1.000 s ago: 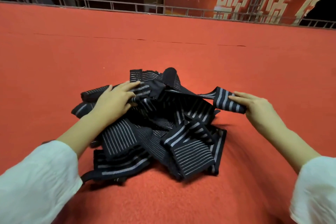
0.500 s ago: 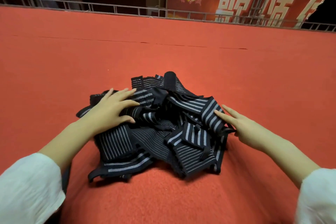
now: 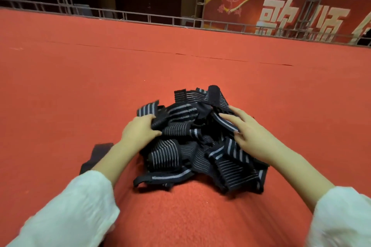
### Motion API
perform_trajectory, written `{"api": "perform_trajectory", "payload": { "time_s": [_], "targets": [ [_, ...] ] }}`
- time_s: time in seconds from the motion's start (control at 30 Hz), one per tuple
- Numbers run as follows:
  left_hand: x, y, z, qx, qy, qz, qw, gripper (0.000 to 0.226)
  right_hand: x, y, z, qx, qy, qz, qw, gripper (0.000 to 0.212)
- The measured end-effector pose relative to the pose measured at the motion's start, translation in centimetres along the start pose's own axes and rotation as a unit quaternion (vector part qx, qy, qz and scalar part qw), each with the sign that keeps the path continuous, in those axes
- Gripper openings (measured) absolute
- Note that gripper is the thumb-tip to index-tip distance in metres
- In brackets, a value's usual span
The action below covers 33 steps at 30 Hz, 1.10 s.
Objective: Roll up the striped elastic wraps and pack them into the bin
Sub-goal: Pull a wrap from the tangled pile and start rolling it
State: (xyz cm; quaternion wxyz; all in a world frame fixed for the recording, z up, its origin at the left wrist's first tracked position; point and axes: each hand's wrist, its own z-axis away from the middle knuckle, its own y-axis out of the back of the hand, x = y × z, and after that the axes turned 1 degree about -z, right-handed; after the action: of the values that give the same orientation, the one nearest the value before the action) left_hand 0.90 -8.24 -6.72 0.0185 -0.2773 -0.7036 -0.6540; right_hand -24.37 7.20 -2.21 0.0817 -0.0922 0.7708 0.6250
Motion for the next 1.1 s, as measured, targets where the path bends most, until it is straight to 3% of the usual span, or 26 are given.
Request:
{"api": "perform_trajectory", "payload": {
  "time_s": [0.07,0.23,0.4,0.5,0.6,0.7,0.8,0.9,1.0,1.1],
  "targets": [
    [2.5,0.1,1.0,0.021,-0.019,-0.034,0.999,0.033,-1.3,-0.6,-0.5,0.025,0.034,-0.016,0.999,0.059],
    [9.9,-1.1,4.7,0.094,-0.131,-0.029,0.986,0.026,-3.3,-1.5,-2.3,0.079,0.099,-0.052,0.991,0.045],
    [13.1,-4.2,6.4,0.047,-0.191,0.079,0.977,0.040,-2.6,-1.1,-2.1,0.084,0.016,-0.065,0.994,0.031],
    [12.8,-6.0,7.8,-0.066,-0.248,0.091,0.962,0.059,-1.6,-1.5,-1.4,0.021,-0.052,-0.042,0.998,0.040],
    [11.3,-5.9,9.3,-0.115,-0.310,0.073,0.941,0.077,-2.2,-1.9,-1.0,-0.046,-0.093,0.021,0.994,0.054],
    [8.2,-4.0,9.3,-0.105,-0.349,0.062,0.929,0.060,-3.2,-2.4,-1.1,-0.108,-0.109,0.098,0.983,0.077],
    [4.1,-2.5,8.6,-0.084,-0.320,0.086,0.940,0.036,-3.6,-2.8,-1.5,-0.143,-0.112,0.142,0.973,0.095],
    [0.0,-2.2,7.3,-0.042,-0.200,0.070,0.976,0.024,-3.6,-3.0,-1.6,-0.194,-0.148,0.064,0.968,0.113],
    [-2.0,-2.8,5.9,-0.042,-0.131,0.057,0.989,0.029,-3.5,-3.8,-1.2,-0.248,-0.154,0.014,0.956,0.124],
    [-1.5,-3.8,5.5,-0.095,-0.124,0.063,0.986,0.052,-2.4,-4.5,-0.9,-0.223,-0.117,0.005,0.968,0.125]
  ]
}}
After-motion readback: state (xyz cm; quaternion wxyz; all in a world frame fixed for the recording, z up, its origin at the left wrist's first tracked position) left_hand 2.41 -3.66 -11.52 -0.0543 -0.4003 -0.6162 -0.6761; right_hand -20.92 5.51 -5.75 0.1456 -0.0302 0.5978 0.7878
